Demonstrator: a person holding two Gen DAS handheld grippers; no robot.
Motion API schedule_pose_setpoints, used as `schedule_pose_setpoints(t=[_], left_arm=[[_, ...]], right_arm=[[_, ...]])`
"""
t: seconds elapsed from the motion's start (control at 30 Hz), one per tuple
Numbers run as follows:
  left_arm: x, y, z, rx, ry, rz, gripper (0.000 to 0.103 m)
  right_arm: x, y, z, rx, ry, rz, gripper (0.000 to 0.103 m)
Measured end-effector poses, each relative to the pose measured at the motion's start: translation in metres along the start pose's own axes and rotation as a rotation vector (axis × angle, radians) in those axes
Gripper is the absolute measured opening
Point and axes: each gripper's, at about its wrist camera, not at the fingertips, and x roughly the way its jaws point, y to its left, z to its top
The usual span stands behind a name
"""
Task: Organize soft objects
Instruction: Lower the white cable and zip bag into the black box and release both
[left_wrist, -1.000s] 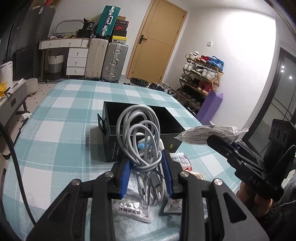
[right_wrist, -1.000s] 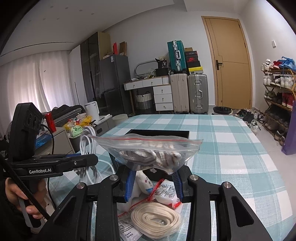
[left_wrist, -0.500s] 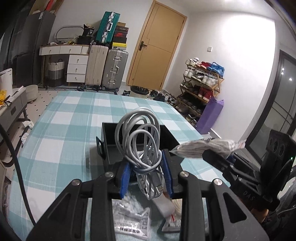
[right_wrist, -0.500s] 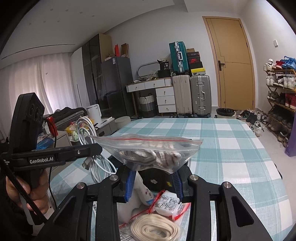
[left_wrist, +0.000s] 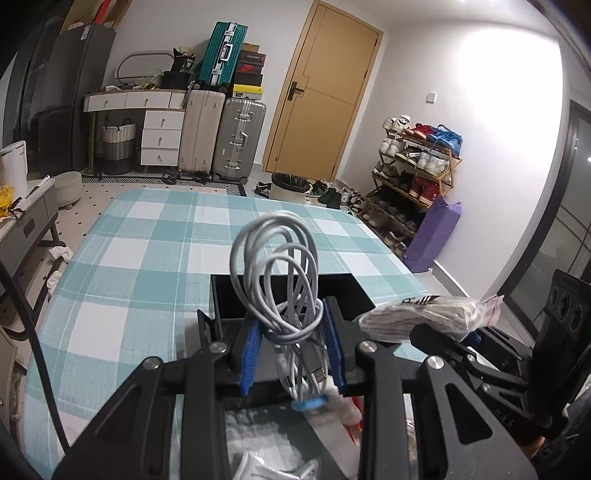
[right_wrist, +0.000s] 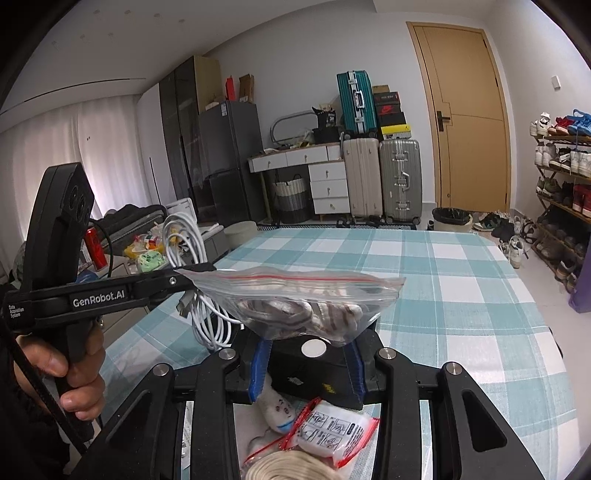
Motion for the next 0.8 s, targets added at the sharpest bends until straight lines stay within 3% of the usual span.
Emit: schedule_pose_setpoints(t=[0.63,0.7,0.73,0.8], left_arm=[[0.034,0.008,0.019,0.020,0.042,-0.016,0.030],[0.036,0.006,0.021,0.025,0.049,-0.009,0.031],[0.036,0.005,0.021,0.031,0.052,-0.004,0.034],[0.036,0.003,0.021,0.045,0.059,0.019,0.052]], right_arm=[[0.047,-0.010,0.006,-0.005,0.090,0.007,0.036],[0.052,-0.010,0.006,-0.008,0.103,0.006,0.040],[0.053,-0.010,0.007,-0.011,0.104,0.000,0.043],[0.053,-0.008,0.007,-0.014,0.103,-0.009,0.050]])
